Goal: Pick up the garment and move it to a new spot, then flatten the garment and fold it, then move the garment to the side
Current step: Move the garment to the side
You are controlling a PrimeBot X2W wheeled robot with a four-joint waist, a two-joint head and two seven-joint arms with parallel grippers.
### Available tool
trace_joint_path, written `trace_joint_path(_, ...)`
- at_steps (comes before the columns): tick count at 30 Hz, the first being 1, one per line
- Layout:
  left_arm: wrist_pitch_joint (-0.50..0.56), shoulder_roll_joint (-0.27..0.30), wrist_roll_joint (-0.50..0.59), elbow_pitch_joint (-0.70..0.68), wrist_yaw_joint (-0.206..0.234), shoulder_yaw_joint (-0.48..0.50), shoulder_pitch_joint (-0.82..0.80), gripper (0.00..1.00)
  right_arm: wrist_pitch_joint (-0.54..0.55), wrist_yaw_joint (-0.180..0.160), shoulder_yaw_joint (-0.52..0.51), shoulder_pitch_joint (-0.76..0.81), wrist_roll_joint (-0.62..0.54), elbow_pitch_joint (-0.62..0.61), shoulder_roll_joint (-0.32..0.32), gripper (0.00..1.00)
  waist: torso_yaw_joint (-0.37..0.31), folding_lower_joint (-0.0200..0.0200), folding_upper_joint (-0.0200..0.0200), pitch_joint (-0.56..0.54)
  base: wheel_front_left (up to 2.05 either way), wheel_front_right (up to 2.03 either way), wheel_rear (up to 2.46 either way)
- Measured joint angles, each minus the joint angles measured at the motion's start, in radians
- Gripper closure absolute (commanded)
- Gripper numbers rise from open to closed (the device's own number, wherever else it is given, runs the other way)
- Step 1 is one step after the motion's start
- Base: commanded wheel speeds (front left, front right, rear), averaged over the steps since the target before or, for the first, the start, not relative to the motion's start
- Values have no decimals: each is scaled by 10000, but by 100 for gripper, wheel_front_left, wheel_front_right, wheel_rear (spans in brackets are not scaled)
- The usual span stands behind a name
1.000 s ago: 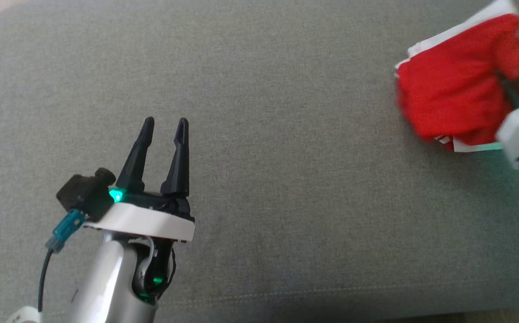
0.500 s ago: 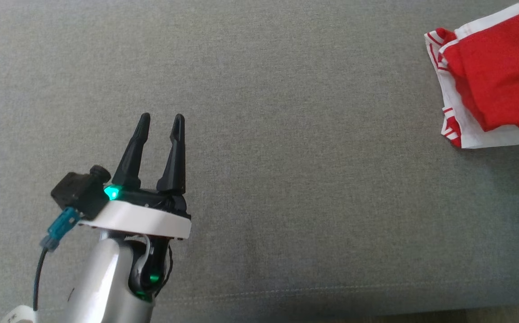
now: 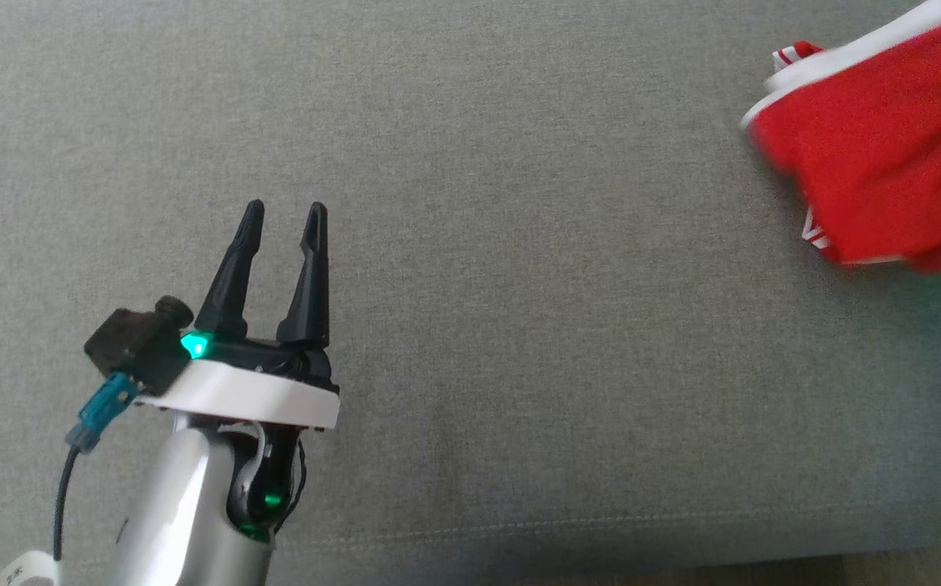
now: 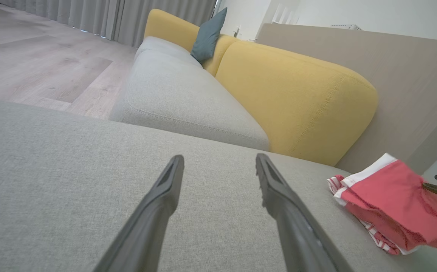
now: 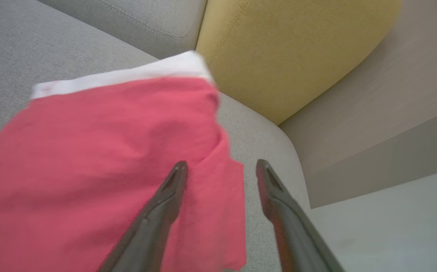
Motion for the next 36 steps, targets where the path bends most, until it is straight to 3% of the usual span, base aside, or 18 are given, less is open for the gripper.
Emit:
trace_joint_path(7,0,-2,54,153,-67,6,-151,0,-12,2,-527,176,-146,-217,355,0,-18,0,0,-159,0,0,0)
trace_joint_path(12,0,-2,46,211,-59,2,-132,0,-337,0,-911,177,-77,-585,991,0,21,0,0,-459,0,0,0)
trace_joint_path(20,0,-2,46,111,46,117,146,0,-1764,0,-1003,337,554,-1866,3137,0,147,0,0,-1232,0,0,0)
trace_joint_path(27,-2,0,44,25,274,161,709,0,-3181,0,-1099,2059,748,-2251,5137,0,414,-1,0,-2054,0,0,0)
trace_joint_path(32,0,4,46,17,385,203,1338,0,-4042,0,-1306,3453,1045,-2314,5482,0,632,-1,0,-2658,0,0,0)
trace_joint_path(36,0,6,-163,-59,380,240,1872,0,-4888,0,-1028,4478,2010,-2297,5494,0,782,-1,1,-3004,0,0,0)
